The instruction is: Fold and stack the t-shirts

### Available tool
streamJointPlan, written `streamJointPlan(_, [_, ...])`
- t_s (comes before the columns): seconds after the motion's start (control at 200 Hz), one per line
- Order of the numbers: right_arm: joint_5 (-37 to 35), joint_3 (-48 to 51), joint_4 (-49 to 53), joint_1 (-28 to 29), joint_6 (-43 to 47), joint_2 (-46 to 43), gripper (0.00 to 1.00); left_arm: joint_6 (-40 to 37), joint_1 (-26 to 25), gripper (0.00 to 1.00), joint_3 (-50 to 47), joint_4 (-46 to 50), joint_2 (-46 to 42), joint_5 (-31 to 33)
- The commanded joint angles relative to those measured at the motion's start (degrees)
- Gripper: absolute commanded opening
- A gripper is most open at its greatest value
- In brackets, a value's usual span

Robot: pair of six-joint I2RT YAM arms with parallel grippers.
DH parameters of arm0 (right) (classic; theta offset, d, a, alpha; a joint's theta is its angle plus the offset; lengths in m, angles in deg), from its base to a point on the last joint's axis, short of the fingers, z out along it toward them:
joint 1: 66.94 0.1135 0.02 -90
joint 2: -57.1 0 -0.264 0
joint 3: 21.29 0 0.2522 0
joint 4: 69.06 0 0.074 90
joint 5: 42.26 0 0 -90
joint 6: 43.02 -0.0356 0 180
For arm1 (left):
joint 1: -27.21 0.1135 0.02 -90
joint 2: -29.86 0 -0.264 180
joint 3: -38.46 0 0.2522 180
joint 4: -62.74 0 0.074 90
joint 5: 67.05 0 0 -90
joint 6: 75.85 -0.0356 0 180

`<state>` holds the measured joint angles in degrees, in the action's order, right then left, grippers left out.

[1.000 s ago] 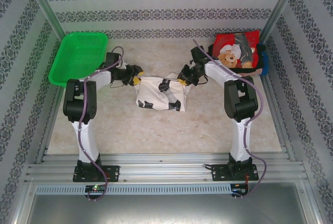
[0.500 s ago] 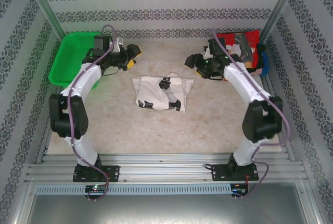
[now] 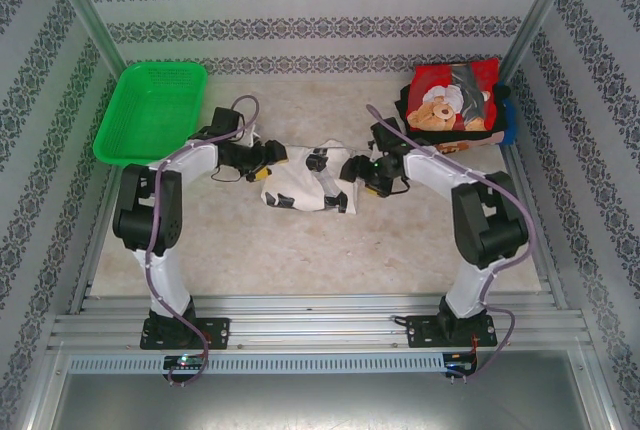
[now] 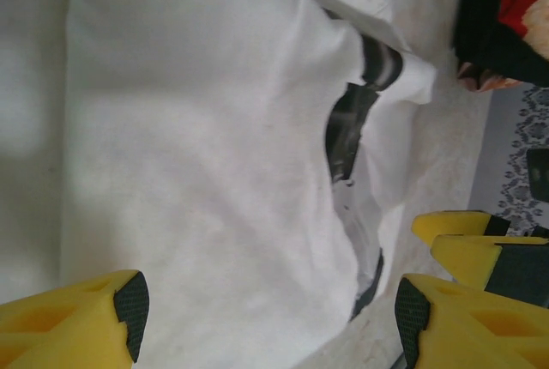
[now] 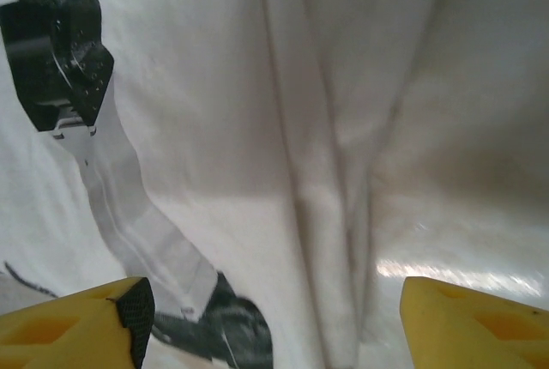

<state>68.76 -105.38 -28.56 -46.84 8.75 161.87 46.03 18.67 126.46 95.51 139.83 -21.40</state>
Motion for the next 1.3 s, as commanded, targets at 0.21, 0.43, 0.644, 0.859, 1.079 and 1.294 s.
streamJointPlan(0.21, [-7.4, -13.0, 7.9, 3.0, 4.4, 10.6, 0.76, -4.0, 0.1, 0.76, 0.8, 0.4, 4.3, 2.1])
streamJointPlan(0.43, [-12.4, -16.7, 15.3, 4.4, 6.6, 12.4, 0.76, -4.0, 0.0, 0.76, 0.1, -0.5, 4.9, 1.9])
streamJointPlan(0.644, [-11.6, -19.6, 14.9, 5.7, 6.7, 16.4, 0.75, -3.3, 0.0, 0.76, -1.1, -3.1, 4.6, 0.5])
streamJointPlan(0.859, [-12.7, -28.5, 19.7, 7.6, 6.8, 24.2, 0.69, -2.9, 0.0, 0.77, -2.6, -5.3, 3.3, -0.2])
streamJointPlan(1.079, [-14.2, -31.1, 20.7, 7.7, 5.7, 25.4, 0.21, -1.8, 0.0, 0.77, -3.7, -6.8, 1.2, -1.5])
streamJointPlan(1.294, [-19.3, -30.5, 21.1, 8.1, 10.4, 18.9, 0.0, -0.1, 0.1, 0.79, -4.2, -7.4, -4.8, -2.4])
